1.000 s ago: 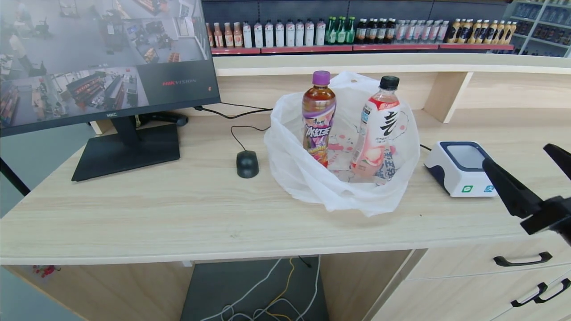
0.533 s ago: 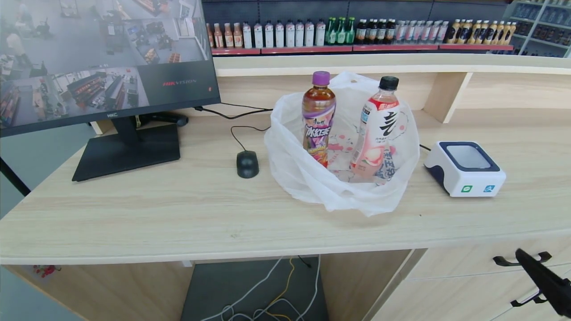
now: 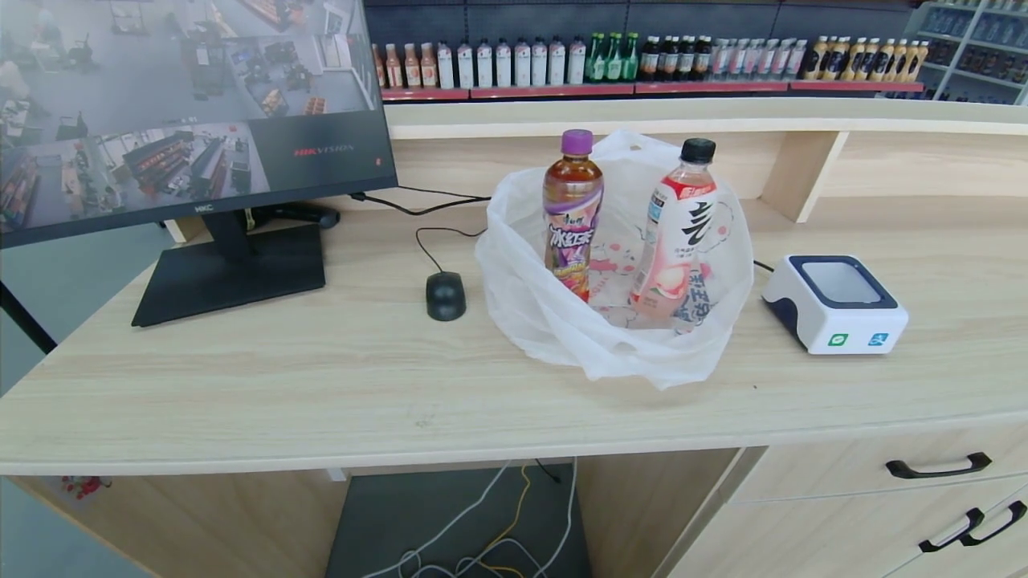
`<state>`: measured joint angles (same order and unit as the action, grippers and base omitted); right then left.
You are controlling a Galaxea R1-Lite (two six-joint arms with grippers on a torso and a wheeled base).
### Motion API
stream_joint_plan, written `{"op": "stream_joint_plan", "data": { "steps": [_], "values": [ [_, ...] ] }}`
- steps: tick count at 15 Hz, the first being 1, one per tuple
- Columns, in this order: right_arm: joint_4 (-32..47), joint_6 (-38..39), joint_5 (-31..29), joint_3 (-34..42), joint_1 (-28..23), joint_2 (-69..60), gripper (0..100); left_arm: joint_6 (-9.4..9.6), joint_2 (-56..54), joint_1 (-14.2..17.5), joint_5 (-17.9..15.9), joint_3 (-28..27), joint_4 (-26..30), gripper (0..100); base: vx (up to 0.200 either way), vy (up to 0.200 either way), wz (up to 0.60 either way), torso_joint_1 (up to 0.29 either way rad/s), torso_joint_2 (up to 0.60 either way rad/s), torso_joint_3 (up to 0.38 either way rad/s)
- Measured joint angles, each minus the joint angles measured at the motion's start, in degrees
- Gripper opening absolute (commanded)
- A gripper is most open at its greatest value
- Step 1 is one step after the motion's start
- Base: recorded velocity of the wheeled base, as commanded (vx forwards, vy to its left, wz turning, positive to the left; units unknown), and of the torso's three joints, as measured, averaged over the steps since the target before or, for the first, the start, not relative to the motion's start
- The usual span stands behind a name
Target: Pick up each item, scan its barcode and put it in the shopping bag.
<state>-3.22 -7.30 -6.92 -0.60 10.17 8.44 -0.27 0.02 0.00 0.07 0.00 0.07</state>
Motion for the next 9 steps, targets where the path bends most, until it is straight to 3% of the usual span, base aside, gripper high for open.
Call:
{"op": "stream_joint_plan", "data": {
  "steps": [2,4,7,9],
  "values": [
    [0.3,0.4,-1.1,-0.1,-6.9,-0.6,100,0.02,0.0,0.0,0.0,0.0,0.0,100,0.0,0.0,0.0,0.0,0.0,0.0],
    [0.5,1.4,-0.6,-0.1,-10.5,-1.8,100,-0.02,0.0,0.0,0.0,0.0,0.0,100,0.0,0.0,0.0,0.0,0.0,0.0],
    [2.2,-0.2,13.4,0.3,-9.9,-5.6,100,-0.05,0.0,0.0,0.0,0.0,0.0,100,0.0,0.0,0.0,0.0,0.0,0.0],
    [2.8,1.8,12.8,0.5,-10.0,-7.3,100,-0.02,0.0,0.0,0.0,0.0,0.0,100,0.0,0.0,0.0,0.0,0.0,0.0]
  ]
}}
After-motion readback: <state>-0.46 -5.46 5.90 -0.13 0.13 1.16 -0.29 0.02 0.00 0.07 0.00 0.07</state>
